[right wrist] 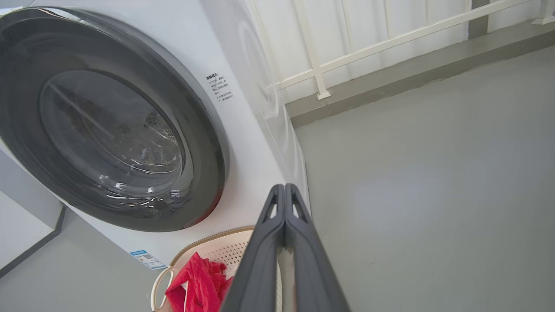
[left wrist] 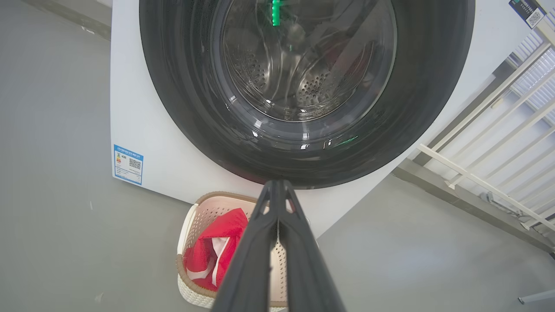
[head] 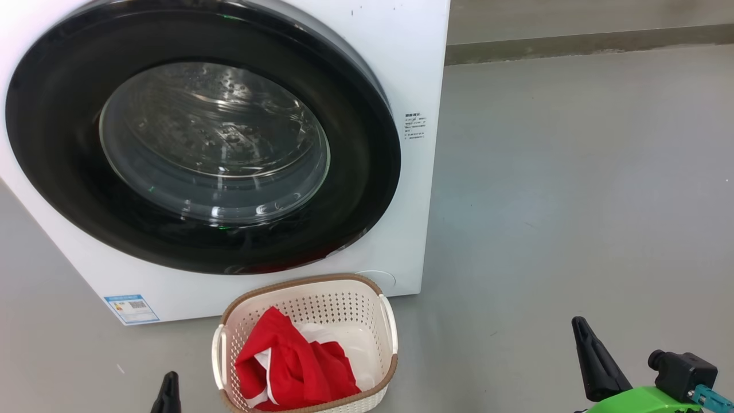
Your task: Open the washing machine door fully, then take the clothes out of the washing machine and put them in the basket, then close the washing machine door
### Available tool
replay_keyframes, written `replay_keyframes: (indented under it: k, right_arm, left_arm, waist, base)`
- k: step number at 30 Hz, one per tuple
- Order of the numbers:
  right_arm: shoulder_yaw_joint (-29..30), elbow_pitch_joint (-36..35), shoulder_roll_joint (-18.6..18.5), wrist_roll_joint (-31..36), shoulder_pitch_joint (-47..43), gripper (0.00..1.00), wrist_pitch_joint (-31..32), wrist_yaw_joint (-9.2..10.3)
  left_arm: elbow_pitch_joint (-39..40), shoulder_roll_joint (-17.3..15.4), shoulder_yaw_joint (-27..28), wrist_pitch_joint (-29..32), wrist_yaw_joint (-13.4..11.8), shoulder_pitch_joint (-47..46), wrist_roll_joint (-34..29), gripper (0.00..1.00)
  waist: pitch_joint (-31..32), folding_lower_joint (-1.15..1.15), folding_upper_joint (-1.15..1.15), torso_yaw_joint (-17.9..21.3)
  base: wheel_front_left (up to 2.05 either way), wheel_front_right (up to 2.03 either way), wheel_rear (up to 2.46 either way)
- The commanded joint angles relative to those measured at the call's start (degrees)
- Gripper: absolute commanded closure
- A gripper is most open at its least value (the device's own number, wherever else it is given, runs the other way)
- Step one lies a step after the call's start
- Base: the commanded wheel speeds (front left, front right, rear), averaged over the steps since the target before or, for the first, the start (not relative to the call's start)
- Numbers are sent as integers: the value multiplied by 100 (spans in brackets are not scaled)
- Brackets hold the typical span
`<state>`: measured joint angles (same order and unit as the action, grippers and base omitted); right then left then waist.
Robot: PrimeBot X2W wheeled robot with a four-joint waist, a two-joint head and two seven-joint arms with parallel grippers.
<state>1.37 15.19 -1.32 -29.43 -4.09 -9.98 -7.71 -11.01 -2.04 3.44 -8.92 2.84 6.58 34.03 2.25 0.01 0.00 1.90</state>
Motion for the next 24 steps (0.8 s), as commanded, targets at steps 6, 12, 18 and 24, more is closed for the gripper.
replay_keyframes:
  k: [6,12,18,24]
  right_arm:
    - [39,-140,-90,-500,335,100,108,6]
    - [63,-139,-100,-898,382,100,206,7]
    - [88,-137,-109,-1295,428,100,305,8]
    - [115,-136,-118,-1691,474,100,404,9]
  left_arm:
    - [86,-56,89,118,74,-293,426,100]
    - [59,-58,104,214,100,-359,790,100]
    - [33,-60,119,311,127,-426,1155,100]
    - [6,-61,134,408,153,-493,1520,100]
  waist:
    - [-15,-1,0,-12]
    - [-30,-1,0,-24]
    - [-46,-1,0,-36]
    - [-61,-1,0,-48]
  base:
    - [0,0,0]
    - [0,0,0]
    - [0,0,0]
    - [0,0,0]
